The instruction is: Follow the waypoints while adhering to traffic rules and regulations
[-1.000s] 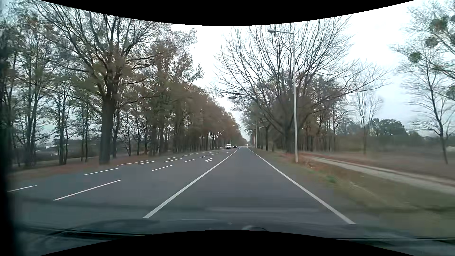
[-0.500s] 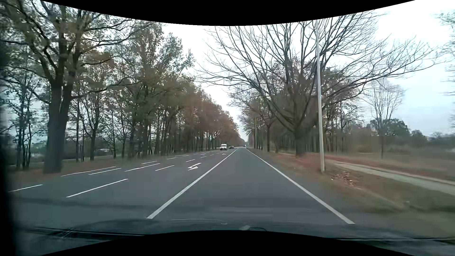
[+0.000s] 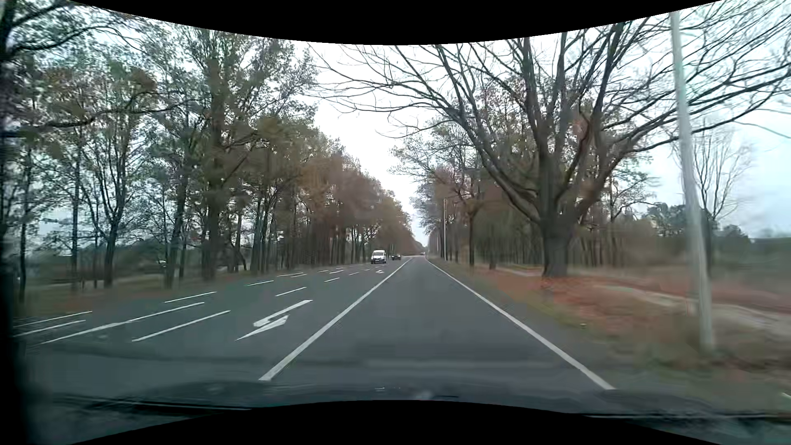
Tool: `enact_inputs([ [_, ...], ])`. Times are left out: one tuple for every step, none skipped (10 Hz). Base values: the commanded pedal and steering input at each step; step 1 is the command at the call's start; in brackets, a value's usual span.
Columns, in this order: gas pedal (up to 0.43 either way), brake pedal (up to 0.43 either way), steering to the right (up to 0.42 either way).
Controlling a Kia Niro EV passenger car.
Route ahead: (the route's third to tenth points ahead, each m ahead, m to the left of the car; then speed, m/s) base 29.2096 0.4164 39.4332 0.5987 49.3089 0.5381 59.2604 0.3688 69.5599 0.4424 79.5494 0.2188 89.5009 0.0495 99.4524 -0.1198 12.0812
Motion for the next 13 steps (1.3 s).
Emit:
enact_inputs([
  [0.390, 0.000, 0.005],
  [0.390, 0.000, 0.004],
  [0.378, 0.000, 0.004],
  [0.378, 0.000, 0.004],
  [0.370, 0.000, 0.005],
  [0.370, 0.000, 0.004],
  [0.370, 0.000, 0.004],
  [0.370, 0.000, 0.003],
  [0.370, 0.000, 0.002],
  [0.358, 0.000, 0.000],
  [0.339, 0.000, -0.003],
  [0.339, 0.000, -0.004],
  [0.331, 0.000, -0.003],
])
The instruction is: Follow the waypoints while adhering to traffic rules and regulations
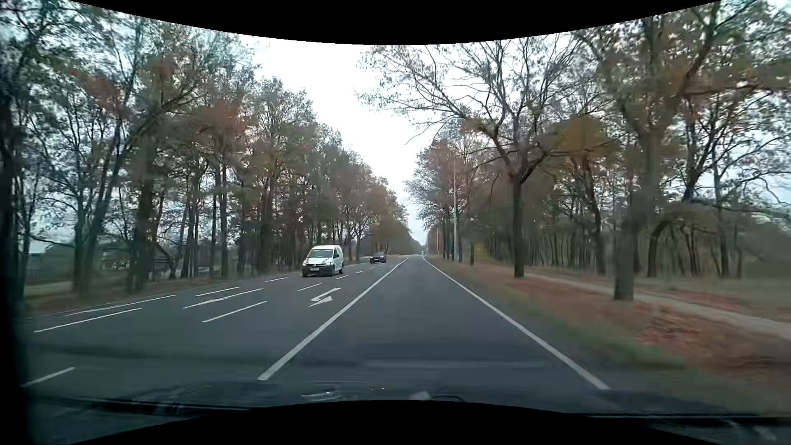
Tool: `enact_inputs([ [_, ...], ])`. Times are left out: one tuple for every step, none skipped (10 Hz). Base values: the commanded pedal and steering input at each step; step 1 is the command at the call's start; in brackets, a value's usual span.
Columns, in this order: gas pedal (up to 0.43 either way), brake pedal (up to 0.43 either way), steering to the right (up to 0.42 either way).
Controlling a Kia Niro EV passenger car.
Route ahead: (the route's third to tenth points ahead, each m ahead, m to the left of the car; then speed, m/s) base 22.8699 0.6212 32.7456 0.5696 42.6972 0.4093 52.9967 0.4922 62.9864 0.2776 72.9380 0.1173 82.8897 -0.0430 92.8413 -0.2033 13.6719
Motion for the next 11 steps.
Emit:
enact_inputs([
  [0.311, 0.000, -0.003],
  [0.268, 0.000, -0.003],
  [0.260, 0.000, -0.002],
  [0.260, 0.000, -0.002],
  [0.260, 0.000, -0.002],
  [0.260, 0.000, -0.002],
  [0.260, 0.000, -0.002],
  [0.248, 0.000, -0.002],
  [0.240, 0.000, -0.002],
  [0.240, 0.000, -0.002],
  [0.228, 0.000, -0.002],
])
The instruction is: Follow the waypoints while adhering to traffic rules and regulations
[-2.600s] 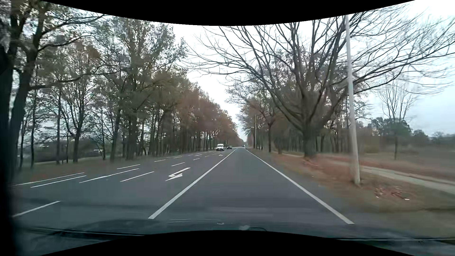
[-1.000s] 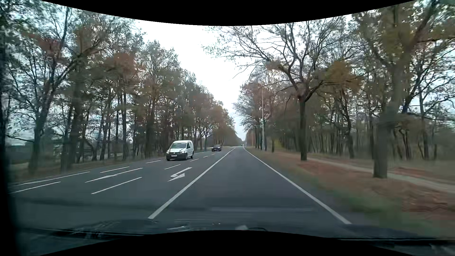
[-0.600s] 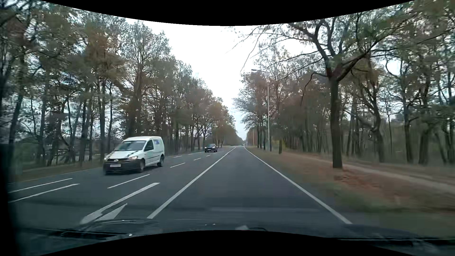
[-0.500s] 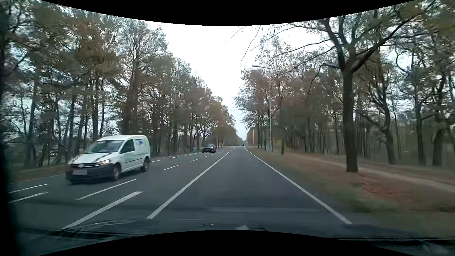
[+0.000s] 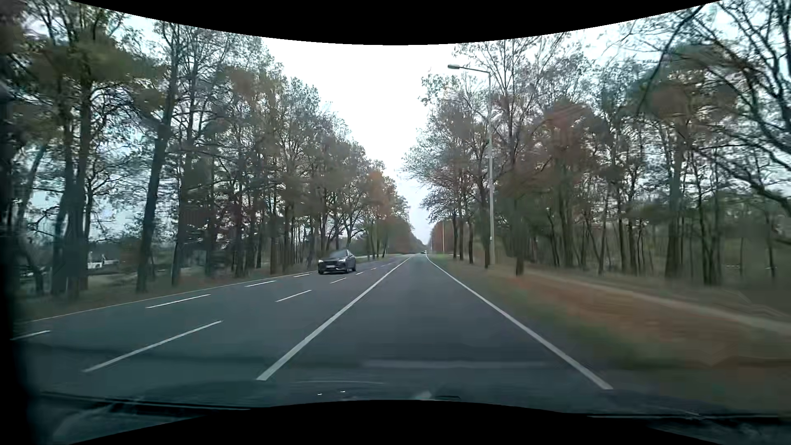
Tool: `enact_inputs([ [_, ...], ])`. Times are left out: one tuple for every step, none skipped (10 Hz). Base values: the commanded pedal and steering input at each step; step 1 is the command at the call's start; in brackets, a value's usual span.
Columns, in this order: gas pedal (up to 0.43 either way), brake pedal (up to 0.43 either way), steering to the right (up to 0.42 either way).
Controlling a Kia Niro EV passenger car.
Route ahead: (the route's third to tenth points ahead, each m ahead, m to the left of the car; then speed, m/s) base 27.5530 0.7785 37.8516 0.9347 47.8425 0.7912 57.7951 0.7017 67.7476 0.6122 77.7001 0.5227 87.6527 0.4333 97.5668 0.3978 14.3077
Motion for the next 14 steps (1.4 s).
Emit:
enact_inputs([
  [0.220, 0.000, -0.002],
  [0.209, 0.000, -0.001],
  [0.209, 0.000, -0.001],
  [0.197, 0.000, -0.001],
  [0.189, 0.000, -0.001],
  [0.189, 0.000, -0.001],
  [0.189, 0.000, -0.001],
  [0.189, 0.000, -0.001],
  [0.189, 0.000, 0.000],
  [0.189, 0.000, 0.000],
  [0.189, 0.000, 0.000],
  [0.177, 0.000, 0.000],
  [0.177, 0.000, 0.000],
  [0.177, 0.000, 0.000],
])
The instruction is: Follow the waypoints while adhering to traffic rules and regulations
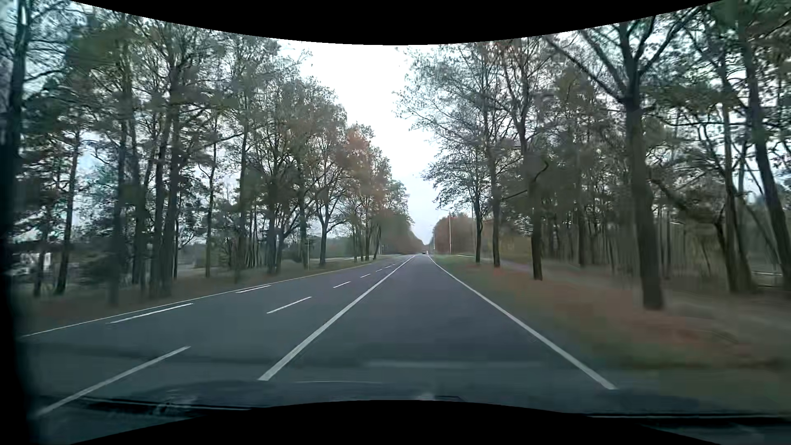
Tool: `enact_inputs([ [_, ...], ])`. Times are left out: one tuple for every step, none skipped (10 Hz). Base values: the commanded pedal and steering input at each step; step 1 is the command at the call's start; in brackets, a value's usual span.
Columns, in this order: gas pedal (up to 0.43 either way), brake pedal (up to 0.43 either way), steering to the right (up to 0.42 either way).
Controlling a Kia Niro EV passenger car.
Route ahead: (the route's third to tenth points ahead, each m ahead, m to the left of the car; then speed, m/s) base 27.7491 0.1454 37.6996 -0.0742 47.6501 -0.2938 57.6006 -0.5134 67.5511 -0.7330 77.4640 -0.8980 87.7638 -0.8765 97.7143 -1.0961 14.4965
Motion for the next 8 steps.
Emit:
enact_inputs([
  [0.177, 0.000, 0.001],
  [0.177, 0.000, 0.001],
  [0.177, 0.000, 0.002],
  [0.177, 0.000, 0.002],
  [0.177, 0.000, 0.003],
  [0.177, 0.000, 0.002],
  [0.177, 0.000, 0.003],
  [0.177, 0.000, 0.003],
])
